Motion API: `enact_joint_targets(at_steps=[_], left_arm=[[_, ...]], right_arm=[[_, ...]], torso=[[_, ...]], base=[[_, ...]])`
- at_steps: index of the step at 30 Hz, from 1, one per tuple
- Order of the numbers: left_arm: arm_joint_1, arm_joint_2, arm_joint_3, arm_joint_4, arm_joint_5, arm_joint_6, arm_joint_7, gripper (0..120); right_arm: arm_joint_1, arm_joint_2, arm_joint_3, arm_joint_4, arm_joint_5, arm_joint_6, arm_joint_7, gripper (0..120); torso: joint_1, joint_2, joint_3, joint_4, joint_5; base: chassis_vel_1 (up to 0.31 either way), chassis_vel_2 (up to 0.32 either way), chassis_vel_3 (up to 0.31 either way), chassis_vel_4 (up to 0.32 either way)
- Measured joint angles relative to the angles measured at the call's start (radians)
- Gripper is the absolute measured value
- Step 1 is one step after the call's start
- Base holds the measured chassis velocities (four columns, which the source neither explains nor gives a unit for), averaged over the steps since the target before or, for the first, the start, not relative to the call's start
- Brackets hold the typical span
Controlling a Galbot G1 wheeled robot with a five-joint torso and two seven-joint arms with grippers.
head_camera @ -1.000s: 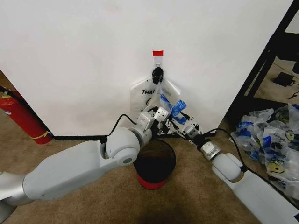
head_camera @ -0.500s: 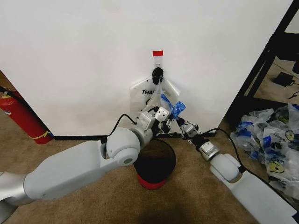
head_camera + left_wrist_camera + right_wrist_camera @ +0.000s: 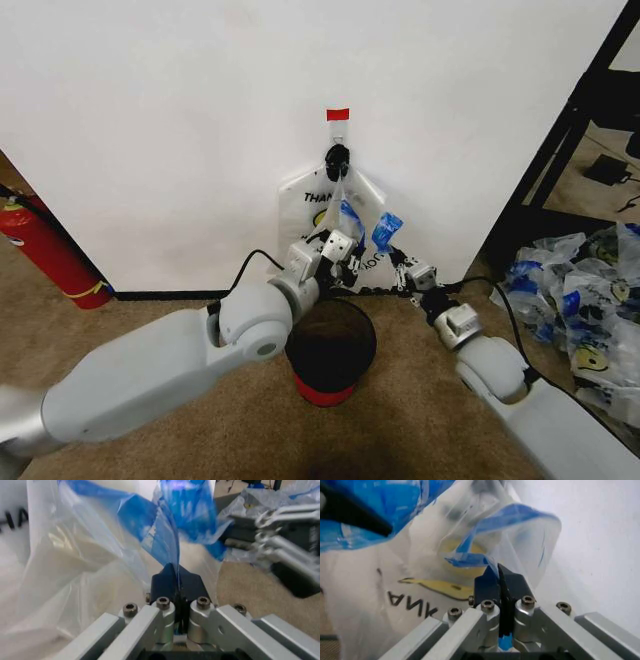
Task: Pick up the garbage bag from the wall and place it over the trash bin.
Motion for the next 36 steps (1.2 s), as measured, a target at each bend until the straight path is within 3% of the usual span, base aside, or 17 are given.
enact_joint_targets(at_steps=[6, 21, 36], left_arm=[[0.069, 0.031, -0.015, -0.043, 0.026, -0.002, 0.002, 0], [0.125, 0.064, -0.122, -0.157, 0.038, -0.020, 0.002, 0], [0.231, 0.107, -0.371, -0.296, -0.035, -0.011, -0.027, 0]], right_arm=[[-0.112, -0.014, 0.029, 0.054, -0.021, 0.019, -0.002, 0], [-0.112, -0.010, 0.065, 0.171, 0.052, -0.010, 0.067, 0], [-0.016, -0.021, 0.084, 0.375, 0.356, -0.151, 0.188, 0]], torso=[[0.000, 0.000, 0.000, -0.0002, 0.0002], [0.000, 0.000, 0.000, 0.0000, 0.0000], [0.000, 0.000, 0.000, 0.0000, -0.0001]], base=[[0.000, 0.000, 0.000, 0.000], [0.000, 0.000, 0.000, 0.000], [0.000, 0.000, 0.000, 0.000]])
